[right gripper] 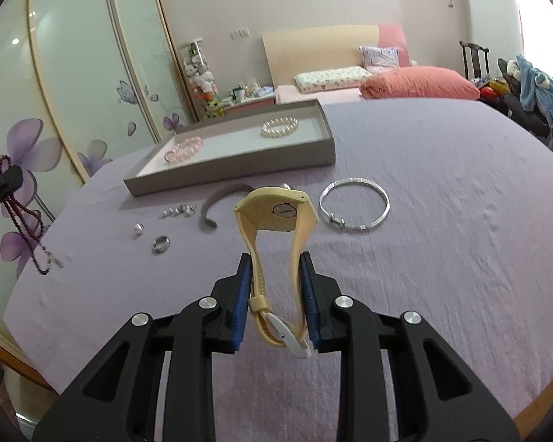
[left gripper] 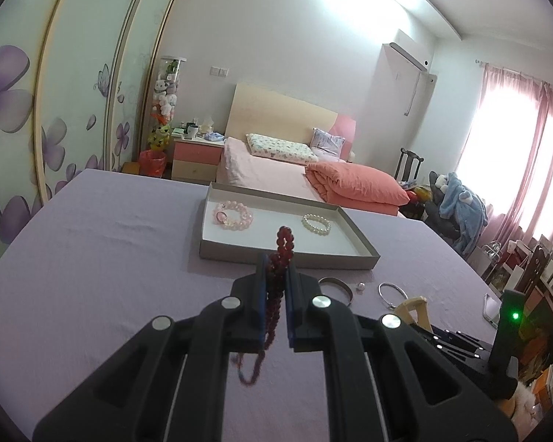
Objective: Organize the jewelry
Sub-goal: 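Lift the necklace and watch band and carry both over the grey tray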
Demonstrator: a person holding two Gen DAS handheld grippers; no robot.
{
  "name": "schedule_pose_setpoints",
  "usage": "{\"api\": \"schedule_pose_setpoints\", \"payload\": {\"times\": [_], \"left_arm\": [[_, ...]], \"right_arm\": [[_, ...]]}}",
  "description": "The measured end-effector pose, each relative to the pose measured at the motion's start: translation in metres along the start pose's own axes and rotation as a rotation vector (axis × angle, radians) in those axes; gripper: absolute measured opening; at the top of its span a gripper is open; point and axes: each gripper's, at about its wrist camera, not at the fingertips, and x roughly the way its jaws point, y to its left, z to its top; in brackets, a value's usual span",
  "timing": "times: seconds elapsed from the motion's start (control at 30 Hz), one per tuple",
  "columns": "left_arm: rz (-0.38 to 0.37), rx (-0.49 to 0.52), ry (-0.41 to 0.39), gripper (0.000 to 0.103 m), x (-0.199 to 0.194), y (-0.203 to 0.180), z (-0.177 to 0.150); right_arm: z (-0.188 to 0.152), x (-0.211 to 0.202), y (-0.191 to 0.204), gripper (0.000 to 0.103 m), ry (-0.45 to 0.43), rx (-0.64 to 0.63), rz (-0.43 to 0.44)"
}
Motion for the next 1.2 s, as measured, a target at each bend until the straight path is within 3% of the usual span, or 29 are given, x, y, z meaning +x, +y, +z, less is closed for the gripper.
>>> {"api": "schedule_pose_setpoints", "payload": {"times": [0.47,0.73,1.2], "left_arm": [[-0.012,0.036,-0.06,0.009,0.0,-0.013,0.015],[-0.006,0.057,-0.075,0.009,0.018,-0.02,0.029],[0.031,0.097,-0.106,0.009,0.107,-0.023,0.091]], "right_arm": [[0.058,-0.021,0.03,0.027,-0.183,-0.058,0.052],[0.082,-0.015,0.037,0.027,-0.229,-0.065,0.051],[0.142,0.038,0.047,0.027,-0.32,-0.077,0.047]]}}
